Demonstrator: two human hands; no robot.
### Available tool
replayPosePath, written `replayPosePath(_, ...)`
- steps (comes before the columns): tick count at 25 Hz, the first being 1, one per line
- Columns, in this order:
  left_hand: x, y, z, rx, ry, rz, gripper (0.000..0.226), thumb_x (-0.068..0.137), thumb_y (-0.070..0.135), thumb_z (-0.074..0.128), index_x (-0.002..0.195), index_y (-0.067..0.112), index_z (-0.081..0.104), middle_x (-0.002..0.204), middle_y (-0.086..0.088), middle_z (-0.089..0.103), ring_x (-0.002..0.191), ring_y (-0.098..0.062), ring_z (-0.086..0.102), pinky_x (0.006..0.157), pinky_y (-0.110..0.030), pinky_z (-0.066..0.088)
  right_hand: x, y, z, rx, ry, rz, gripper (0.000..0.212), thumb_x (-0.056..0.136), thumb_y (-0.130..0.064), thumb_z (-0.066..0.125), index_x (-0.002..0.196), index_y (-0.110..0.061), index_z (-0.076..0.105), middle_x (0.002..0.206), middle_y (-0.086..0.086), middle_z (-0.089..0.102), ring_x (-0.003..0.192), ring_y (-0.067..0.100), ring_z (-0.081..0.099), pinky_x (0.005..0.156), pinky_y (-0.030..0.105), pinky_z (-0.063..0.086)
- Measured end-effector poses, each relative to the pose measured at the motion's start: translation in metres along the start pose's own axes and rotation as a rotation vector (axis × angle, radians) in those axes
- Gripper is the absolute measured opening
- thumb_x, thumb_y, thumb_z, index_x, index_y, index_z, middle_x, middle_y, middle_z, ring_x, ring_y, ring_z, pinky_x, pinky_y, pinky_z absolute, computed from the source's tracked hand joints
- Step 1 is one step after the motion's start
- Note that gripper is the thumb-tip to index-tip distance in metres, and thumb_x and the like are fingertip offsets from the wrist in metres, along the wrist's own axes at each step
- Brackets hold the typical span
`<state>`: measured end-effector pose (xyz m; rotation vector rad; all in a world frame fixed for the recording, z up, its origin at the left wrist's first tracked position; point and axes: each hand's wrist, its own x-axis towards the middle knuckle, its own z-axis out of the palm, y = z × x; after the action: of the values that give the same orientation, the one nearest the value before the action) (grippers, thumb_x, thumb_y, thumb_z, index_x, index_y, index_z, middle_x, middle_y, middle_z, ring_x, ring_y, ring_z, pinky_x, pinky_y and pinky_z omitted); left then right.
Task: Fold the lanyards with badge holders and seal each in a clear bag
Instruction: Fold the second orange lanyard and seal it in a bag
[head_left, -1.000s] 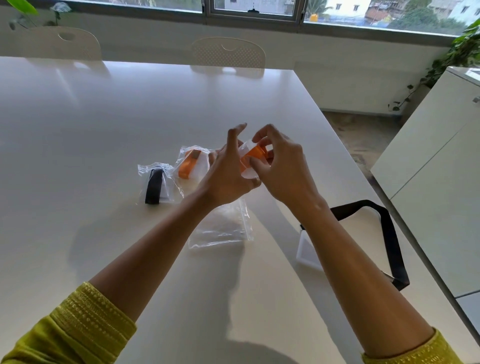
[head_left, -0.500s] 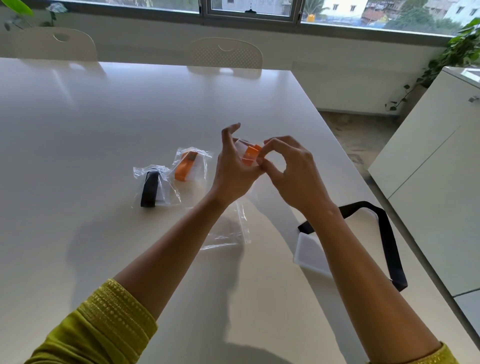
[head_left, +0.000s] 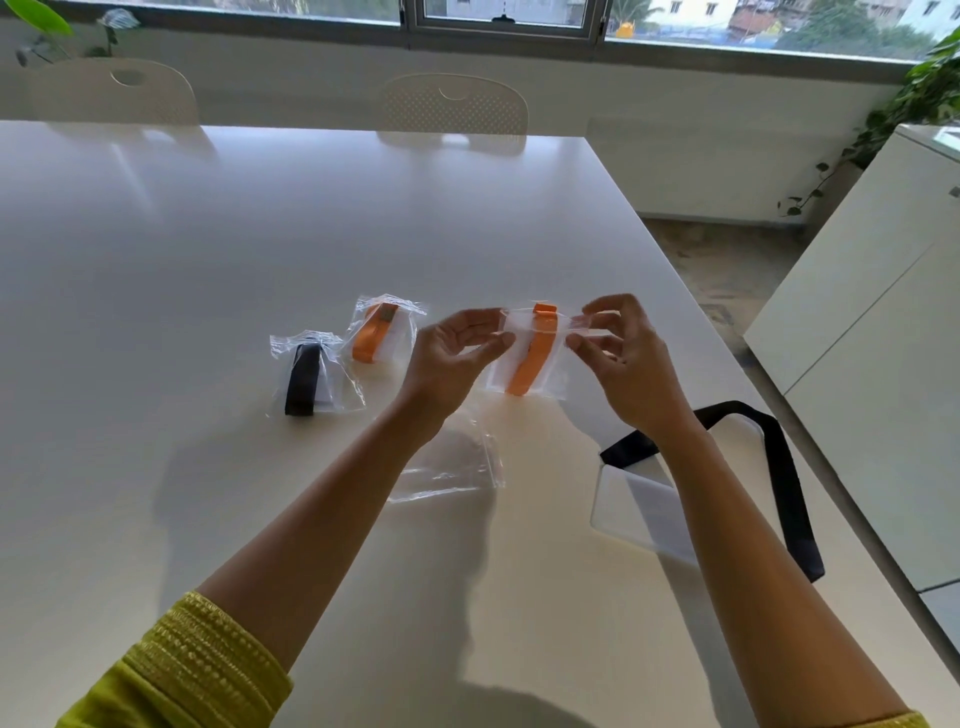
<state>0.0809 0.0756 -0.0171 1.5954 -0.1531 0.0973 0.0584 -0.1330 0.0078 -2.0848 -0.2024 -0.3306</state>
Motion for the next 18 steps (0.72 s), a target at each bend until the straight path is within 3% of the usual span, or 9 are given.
replayPosePath(3, -0.002, 0.001, 0.002, -0.055, 0.018, -0.040, 0.033, 0.084, 0.028, 0.076, 0.112, 0.013, 0.073, 0.113, -0.002, 0.075, 0.107, -0.020, 0.070, 0.099, -0.047, 0.054, -0.001, 0.008, 0.004, 0.141, -0.027, 0.051, 0.041, 0.090, -0.030, 0.068, 0.126, -0.016, 0.054, 0.117, 0.001, 0.069, 0.100, 0.012, 0.070, 0.088, 0.025, 0.057)
replayPosePath(6, -0.004, 0.006, 0.003, -0.069, 0.041, -0.034, 0.029, 0.085, 0.028, 0.073, 0.110, 0.013, 0.075, 0.110, -0.002, 0.075, 0.103, -0.017, 0.072, 0.096, -0.042, 0.056, -0.001, 0.012, 0.005, 0.338, 0.005, 0.080, 0.026, 0.091, -0.016, 0.067, 0.116, -0.008, 0.067, 0.108, 0.007, 0.073, 0.099, 0.017, 0.072, 0.094, 0.038, 0.056)
replayPosePath(10, -0.006, 0.006, 0.000, -0.068, 0.087, -0.030, 0.019, 0.086, 0.022, 0.072, 0.104, 0.016, 0.076, 0.103, -0.001, 0.077, 0.099, -0.015, 0.072, 0.095, -0.039, 0.056, -0.004, 0.015, 0.003, 0.433, 0.060, 0.078, 0.016, 0.089, -0.004, 0.067, 0.102, -0.012, 0.074, 0.096, 0.005, 0.077, 0.096, 0.022, 0.073, 0.093, 0.038, 0.057)
replayPosePath(15, -0.010, 0.011, -0.002, -0.054, 0.043, -0.012, 0.027, 0.073, 0.036, 0.073, 0.097, 0.025, 0.075, 0.097, 0.007, 0.077, 0.098, -0.015, 0.072, 0.092, -0.036, 0.057, -0.003, 0.010, 0.003, 0.392, 0.092, 0.045, 0.014, 0.088, -0.008, 0.070, 0.097, -0.016, 0.076, 0.085, -0.005, 0.078, 0.087, 0.016, 0.074, 0.084, 0.029, 0.059)
replayPosePath(18, -0.009, 0.013, -0.002, -0.084, 0.043, 0.014, 0.023, 0.073, 0.032, 0.074, 0.095, 0.024, 0.076, 0.090, 0.013, 0.077, 0.094, -0.012, 0.073, 0.089, -0.033, 0.058, -0.002, 0.007, 0.002, 0.304, 0.124, -0.046, 0.013, 0.088, -0.014, 0.071, 0.100, -0.016, 0.076, 0.085, -0.010, 0.077, 0.083, 0.016, 0.073, 0.081, 0.026, 0.059)
